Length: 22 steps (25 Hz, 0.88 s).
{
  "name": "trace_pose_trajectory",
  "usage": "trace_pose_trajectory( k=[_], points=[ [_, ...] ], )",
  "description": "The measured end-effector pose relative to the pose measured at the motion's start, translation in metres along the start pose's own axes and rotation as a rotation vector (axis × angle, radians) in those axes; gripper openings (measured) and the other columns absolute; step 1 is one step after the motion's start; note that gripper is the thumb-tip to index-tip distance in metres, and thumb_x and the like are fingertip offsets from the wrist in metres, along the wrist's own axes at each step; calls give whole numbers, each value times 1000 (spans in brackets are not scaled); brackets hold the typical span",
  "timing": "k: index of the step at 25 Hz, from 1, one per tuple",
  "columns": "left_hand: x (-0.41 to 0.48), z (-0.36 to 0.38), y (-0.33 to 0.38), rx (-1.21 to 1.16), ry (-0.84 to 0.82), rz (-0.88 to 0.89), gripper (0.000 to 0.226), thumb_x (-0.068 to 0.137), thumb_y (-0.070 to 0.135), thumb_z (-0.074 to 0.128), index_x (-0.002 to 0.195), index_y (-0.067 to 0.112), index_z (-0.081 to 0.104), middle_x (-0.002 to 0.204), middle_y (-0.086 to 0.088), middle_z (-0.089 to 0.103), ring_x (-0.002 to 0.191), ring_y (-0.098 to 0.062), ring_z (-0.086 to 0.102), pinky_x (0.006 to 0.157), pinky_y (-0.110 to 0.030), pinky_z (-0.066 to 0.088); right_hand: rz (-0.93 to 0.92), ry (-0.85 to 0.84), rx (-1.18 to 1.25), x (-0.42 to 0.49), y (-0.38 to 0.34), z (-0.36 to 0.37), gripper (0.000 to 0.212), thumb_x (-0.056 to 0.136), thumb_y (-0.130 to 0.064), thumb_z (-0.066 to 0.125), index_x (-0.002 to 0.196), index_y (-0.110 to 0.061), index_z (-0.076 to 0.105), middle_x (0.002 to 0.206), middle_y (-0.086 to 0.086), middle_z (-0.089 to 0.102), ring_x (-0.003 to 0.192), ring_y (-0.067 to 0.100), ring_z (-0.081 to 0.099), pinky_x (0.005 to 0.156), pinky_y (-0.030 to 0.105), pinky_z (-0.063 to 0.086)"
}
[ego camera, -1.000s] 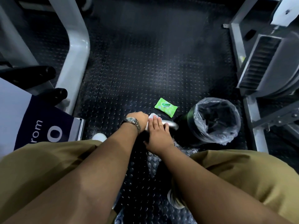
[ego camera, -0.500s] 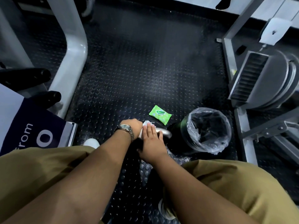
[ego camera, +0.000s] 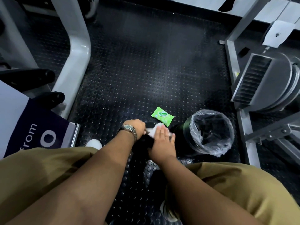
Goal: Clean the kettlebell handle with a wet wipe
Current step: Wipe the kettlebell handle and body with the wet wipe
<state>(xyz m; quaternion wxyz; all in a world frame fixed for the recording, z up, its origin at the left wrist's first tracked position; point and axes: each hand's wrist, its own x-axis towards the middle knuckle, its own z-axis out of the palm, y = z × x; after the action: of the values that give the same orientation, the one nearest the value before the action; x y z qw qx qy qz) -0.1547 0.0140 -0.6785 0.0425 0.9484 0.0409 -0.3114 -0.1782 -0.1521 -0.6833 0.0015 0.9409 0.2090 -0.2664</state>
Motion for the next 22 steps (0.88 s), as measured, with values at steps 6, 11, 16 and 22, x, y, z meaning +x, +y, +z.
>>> trace_pose_trajectory(
  k=[6,11,16,22],
  points=[
    [-5,-1,2,27,46,-20,32,104,23,43,125,19,68,126,-7,69,114,-30,67,87,-38,53,-100,-6,-2,-4,-24,4,103,96,-49,51,159,-1,-14,168,19,-19,156,34,-18,125,58,-3],
    [-3,-2,1,0,-2,0,32,103,33,49,126,22,68,126,-6,69,114,-29,67,91,-39,54,-19,-9,-9,-4,-7,3,107,94,-52,53,159,-3,-15,169,16,-18,156,31,-17,124,58,-4],
    [-3,-4,1,37,14,13,31,102,28,49,124,20,69,125,-7,70,113,-30,68,90,-38,53,-29,-53,17,0,-16,-8,112,91,-56,59,161,-5,-12,169,19,-15,157,33,-14,124,59,-1],
    [3,2,-1,22,-11,46,31,103,33,50,125,21,68,125,-8,69,113,-31,67,93,-41,55,42,-39,33,1,-1,-8,110,91,-54,60,161,-6,-11,170,14,-12,158,29,-10,124,58,-2]
  ],
)
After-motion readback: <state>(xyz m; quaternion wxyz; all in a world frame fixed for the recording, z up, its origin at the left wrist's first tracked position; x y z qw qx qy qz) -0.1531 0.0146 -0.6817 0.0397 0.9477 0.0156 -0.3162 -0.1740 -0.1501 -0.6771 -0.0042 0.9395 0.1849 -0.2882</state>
